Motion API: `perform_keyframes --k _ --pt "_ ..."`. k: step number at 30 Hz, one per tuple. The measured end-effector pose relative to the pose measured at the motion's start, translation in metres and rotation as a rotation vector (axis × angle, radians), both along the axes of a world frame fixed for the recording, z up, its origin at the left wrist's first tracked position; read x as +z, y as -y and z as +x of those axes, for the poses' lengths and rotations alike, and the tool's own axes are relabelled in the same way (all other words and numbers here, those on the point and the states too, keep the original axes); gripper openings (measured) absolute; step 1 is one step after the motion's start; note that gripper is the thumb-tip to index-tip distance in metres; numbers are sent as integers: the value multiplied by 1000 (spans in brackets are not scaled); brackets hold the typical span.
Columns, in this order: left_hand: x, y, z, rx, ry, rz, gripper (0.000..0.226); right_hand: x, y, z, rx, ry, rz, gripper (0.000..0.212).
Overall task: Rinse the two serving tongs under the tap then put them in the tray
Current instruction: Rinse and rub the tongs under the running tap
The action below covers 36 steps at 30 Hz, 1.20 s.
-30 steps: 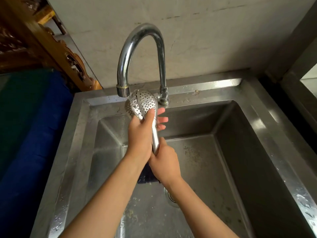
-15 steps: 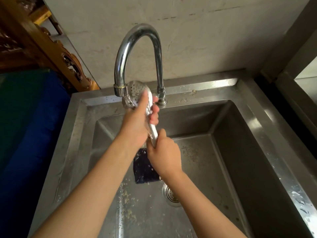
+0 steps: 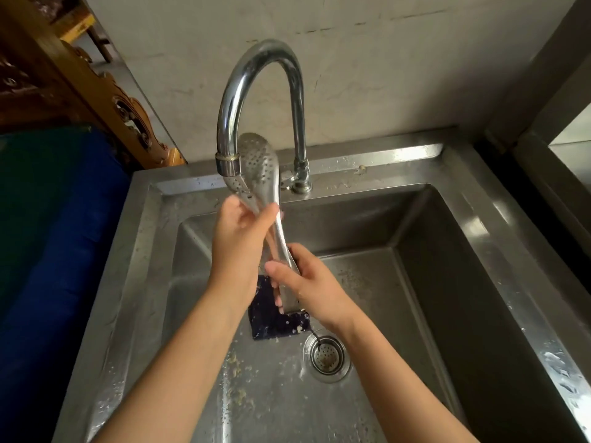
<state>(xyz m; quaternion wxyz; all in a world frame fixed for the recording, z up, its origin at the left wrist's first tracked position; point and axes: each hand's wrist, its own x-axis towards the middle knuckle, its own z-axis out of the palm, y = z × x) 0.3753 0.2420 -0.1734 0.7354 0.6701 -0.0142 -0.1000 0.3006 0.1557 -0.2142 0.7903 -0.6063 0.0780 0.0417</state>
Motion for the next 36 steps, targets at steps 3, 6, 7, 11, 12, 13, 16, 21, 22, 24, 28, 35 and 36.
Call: perform_keyframes --k 3,6,7,11,12,13,16,21,22,24,28,35,36 --pt "-18 -14 -9 36 44 221 64 1 0 1 -19 58 -15 13" --pt "-22 -11 -1 -241 -253 -18 44 -5 -5 0 -14 95 -144 14" --pt "-21 -5 1 -290 -311 -92 29 -8 -5 -3 -17 109 -185 12" --pt "-22 -3 12 -346 -390 -186 24 -16 -16 -6 -77 82 -252 16" --pt "-23 -3 13 -373 -391 -171 23 -18 -16 -5 -81 75 -282 15" --pt "-25 -4 11 -388 -398 -171 22 -21 -16 -5 -70 67 -311 14" --pt "-30 -6 4 -405 -417 -201 23 -28 -17 -4 -2 36 -394 23" --pt "-37 -15 -1 -393 -403 -144 32 -38 -19 -7 43 -4 -284 36" --pt "-40 -16 -2 -379 -381 -113 30 -40 -19 -8 46 -5 -260 37" --pt "-44 -16 -3 -350 -335 -90 26 -42 -20 -9 66 -1 -245 34" --pt "-49 -14 -2 -324 -296 -150 19 -40 -17 -7 105 0 -234 31" --pt "-47 -13 0 -438 -140 -146 31 -36 -13 -1 115 12 -262 35" --pt "-47 -13 0 -444 -130 -146 33 -37 -13 -1 111 13 -256 36"
